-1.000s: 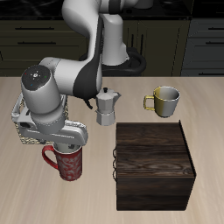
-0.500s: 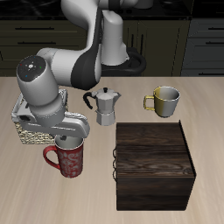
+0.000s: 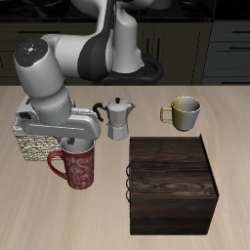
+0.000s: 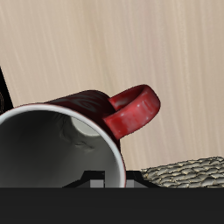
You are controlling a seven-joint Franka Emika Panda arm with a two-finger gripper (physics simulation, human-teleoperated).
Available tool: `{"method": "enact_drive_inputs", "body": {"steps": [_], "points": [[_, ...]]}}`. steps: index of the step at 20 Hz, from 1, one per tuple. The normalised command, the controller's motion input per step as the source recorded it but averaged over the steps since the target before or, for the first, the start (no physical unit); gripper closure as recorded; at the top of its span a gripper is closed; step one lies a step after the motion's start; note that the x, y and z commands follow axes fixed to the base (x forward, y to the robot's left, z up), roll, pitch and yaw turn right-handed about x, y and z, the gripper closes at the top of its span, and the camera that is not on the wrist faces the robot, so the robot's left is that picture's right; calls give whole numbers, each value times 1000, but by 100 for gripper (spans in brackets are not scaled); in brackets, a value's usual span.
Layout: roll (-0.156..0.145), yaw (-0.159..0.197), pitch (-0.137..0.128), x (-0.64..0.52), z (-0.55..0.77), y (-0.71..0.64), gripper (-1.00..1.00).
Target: Place the red mug in the basket
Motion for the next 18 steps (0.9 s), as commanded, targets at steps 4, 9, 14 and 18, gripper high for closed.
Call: {"method": "enact_drive_inputs", "body": {"steps": [4,9,14,18], "points": [[4,-7,-88,-170,591,25,100],[1,9,-49,-121,358,-9,100],[-20,31,-77,-299,502,-48,100],[3,31,-76,-329,420,62,100]]}}
